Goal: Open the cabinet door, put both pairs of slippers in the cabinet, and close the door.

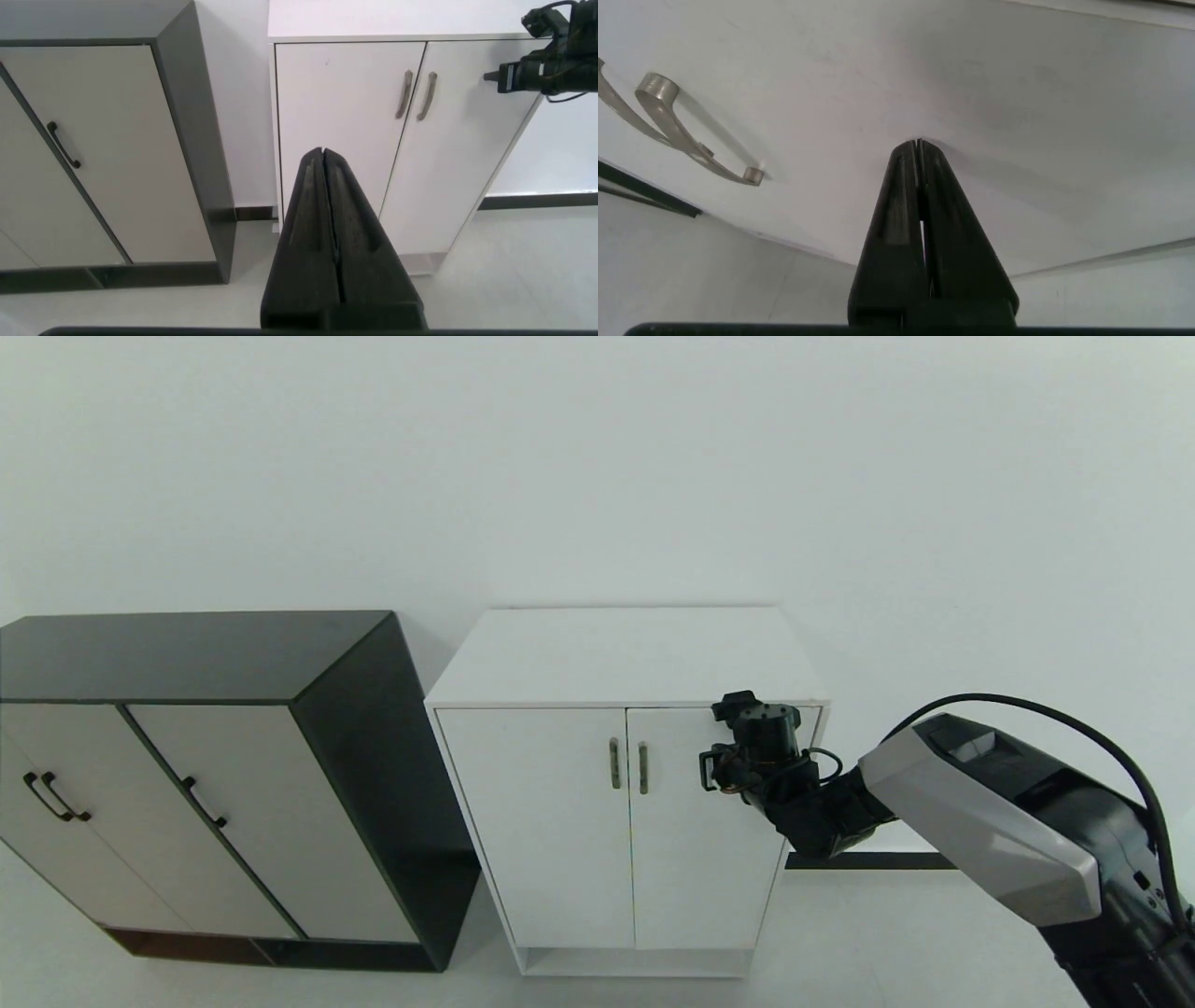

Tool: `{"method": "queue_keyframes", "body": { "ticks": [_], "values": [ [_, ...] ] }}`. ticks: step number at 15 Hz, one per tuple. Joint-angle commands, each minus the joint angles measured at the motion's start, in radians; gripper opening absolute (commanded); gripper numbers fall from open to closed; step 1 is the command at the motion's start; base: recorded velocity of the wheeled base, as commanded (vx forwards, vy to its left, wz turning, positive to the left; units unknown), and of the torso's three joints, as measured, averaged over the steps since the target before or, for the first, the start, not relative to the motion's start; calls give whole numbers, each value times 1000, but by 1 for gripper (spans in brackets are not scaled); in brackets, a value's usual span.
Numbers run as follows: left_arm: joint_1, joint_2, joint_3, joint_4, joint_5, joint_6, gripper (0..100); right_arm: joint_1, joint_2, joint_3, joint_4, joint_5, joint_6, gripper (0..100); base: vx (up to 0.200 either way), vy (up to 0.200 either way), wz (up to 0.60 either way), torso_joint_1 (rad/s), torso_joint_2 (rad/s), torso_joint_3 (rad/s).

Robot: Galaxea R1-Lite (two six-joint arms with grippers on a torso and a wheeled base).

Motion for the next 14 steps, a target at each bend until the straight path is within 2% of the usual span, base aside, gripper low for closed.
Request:
{"method": "queue_keyframes", "body": {
  "ticks": [1,14],
  "values": [
    [0,2,0,0,0,0,0,-2,14,-14,1,-1,0,0,0,0,0,0,0,0],
    [0,2,0,0,0,0,0,-7,29,-72,43,-1,0,0,0,0,0,0,0,0]
  ]
}}
